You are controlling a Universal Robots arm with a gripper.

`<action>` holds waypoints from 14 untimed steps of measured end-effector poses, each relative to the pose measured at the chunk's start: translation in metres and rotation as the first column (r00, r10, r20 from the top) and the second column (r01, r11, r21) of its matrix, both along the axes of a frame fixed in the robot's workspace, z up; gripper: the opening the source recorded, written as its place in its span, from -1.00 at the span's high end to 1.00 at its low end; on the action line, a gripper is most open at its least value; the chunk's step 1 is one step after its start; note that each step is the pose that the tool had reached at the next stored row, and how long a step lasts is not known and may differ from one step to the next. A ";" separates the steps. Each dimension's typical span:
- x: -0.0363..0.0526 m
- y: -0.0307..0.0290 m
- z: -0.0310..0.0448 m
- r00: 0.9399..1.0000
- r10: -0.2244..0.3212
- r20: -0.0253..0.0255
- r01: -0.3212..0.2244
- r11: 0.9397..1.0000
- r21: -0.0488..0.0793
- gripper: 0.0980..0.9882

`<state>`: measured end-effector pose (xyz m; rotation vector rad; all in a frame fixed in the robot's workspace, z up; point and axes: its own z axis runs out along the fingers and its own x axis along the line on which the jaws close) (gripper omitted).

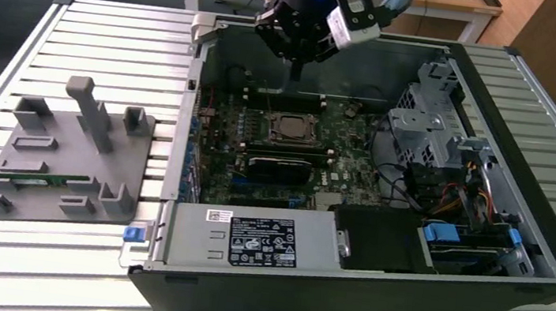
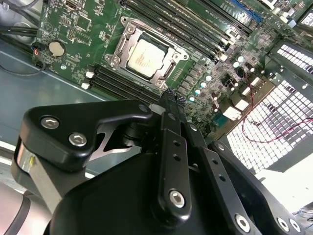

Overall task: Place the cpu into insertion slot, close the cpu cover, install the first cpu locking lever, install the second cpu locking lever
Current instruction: 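Install the first cpu locking lever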

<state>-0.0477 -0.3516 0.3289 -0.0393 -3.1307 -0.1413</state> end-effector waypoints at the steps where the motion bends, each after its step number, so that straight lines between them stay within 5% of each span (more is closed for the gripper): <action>1: 0.0000 0.0000 0.0000 1.000 0.000 0.000 0.000 1.000 0.000 0.98; 14: -0.0019 0.0000 -0.0009 1.000 0.000 0.000 0.000 1.000 0.000 0.98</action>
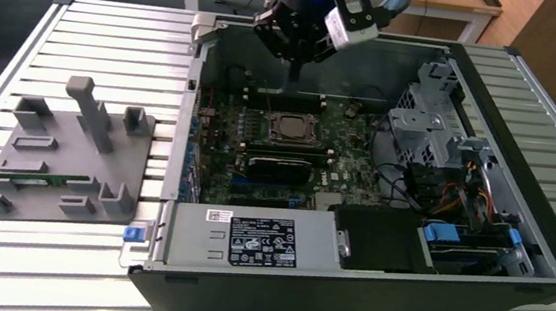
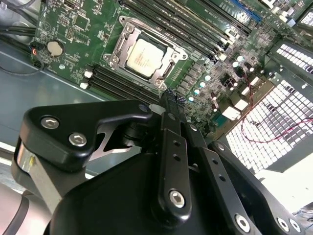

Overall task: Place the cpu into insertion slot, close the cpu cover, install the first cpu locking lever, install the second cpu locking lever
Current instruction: 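Install the first cpu locking lever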

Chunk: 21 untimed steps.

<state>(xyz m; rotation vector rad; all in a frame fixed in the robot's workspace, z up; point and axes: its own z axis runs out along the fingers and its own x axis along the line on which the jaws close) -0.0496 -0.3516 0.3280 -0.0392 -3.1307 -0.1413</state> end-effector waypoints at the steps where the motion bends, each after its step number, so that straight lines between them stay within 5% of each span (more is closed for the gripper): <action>1: -0.0002 0.0000 -0.0001 1.000 0.000 0.000 0.000 1.000 0.000 0.98; 21: -0.0050 0.0004 -0.0038 1.000 0.000 0.000 0.000 1.000 0.000 0.98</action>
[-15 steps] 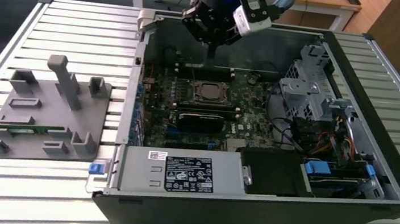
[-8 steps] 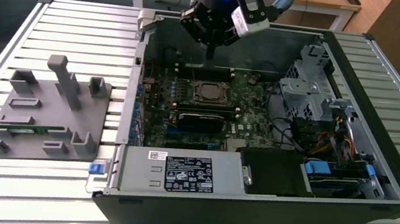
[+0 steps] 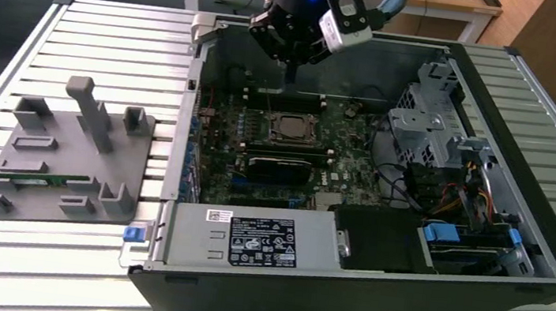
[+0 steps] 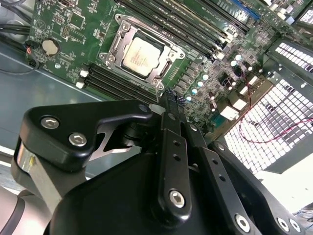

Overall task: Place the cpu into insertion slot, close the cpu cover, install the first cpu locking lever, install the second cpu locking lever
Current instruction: 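Install the first cpu locking lever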

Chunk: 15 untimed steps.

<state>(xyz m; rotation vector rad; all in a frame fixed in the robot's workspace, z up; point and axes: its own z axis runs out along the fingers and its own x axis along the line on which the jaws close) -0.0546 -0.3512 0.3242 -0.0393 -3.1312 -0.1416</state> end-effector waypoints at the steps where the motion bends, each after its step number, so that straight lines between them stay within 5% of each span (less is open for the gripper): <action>1: -0.0001 0.0001 -0.0002 1.000 0.000 0.000 0.000 1.000 0.000 0.98; 15: -0.0030 0.0001 -0.0024 1.000 0.000 0.000 0.000 1.000 0.000 0.98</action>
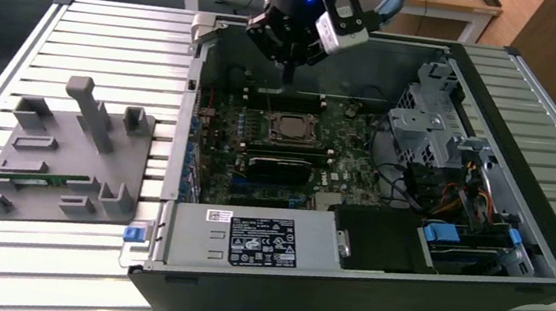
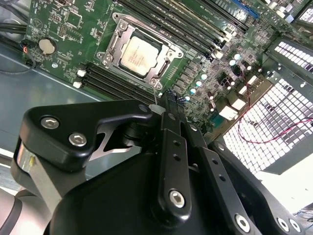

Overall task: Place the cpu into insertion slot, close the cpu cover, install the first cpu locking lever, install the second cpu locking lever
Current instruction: 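Install the first cpu locking lever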

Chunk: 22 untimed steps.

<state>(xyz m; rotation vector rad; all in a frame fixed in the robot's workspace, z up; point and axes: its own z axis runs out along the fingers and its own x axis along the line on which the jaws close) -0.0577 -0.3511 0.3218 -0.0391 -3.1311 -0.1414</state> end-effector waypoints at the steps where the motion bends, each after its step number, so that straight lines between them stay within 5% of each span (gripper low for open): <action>1: -0.0001 0.0000 -0.0001 1.000 0.000 0.000 0.000 1.000 0.000 0.98; 22: -0.0026 0.0000 -0.0033 1.000 0.000 0.000 0.000 1.000 0.000 0.98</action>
